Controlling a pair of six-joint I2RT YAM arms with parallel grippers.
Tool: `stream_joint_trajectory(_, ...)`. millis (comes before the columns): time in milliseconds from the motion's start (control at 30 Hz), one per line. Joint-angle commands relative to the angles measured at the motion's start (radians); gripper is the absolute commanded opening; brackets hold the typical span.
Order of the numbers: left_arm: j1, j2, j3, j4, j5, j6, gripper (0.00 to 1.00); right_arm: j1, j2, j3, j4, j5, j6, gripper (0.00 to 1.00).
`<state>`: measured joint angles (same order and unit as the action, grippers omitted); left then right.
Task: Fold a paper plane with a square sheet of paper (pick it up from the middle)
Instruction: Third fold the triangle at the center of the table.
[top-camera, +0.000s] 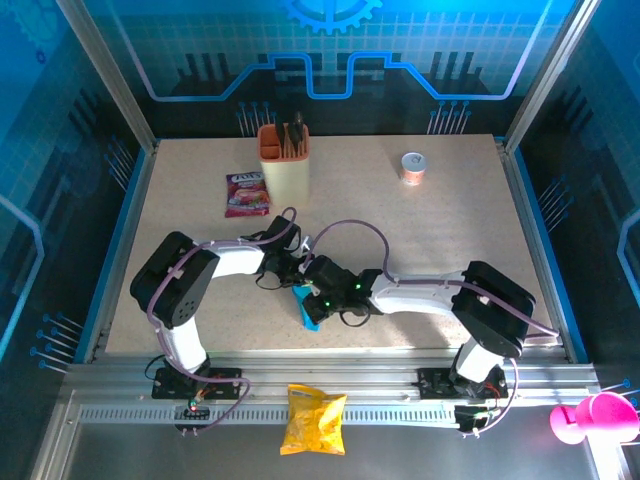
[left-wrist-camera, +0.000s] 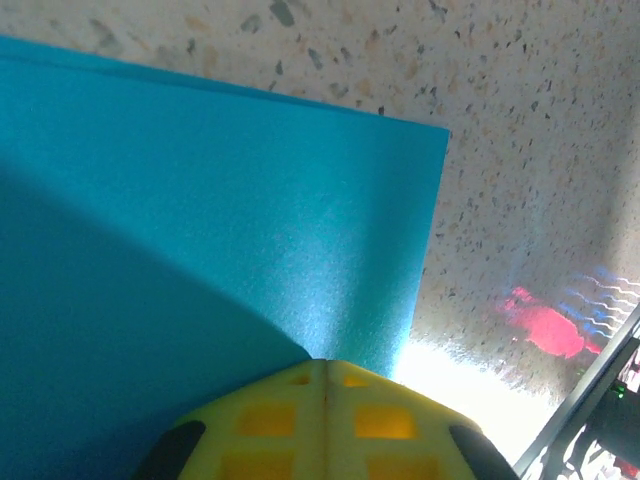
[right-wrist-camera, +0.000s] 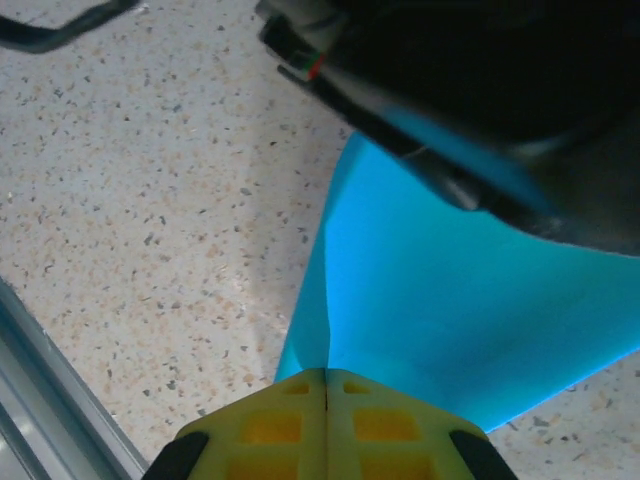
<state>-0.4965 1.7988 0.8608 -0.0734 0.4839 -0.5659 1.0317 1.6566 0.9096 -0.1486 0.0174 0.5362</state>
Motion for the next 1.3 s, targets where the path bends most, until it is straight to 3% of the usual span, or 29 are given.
stream_joint_trajectory(0, 0.003, 0.018, -0.035, -0.010, -0.004, 0.018, 0.00, -0.029, 0.016, 0.020, -0.016, -0.041, -0.041, 0.06)
stream_joint_trajectory(600, 0.003, -0.024, -0.123, 0.061, -0.058, -0.070, 0.00, -0.103, 0.051, 0.029, -0.050, -0.044, -0.082, 0.07)
stream_joint_trajectory(1267, 0.003, -0.007, -0.135, 0.091, -0.045, -0.074, 0.00, -0.135, 0.079, 0.011, -0.023, -0.057, -0.062, 0.07)
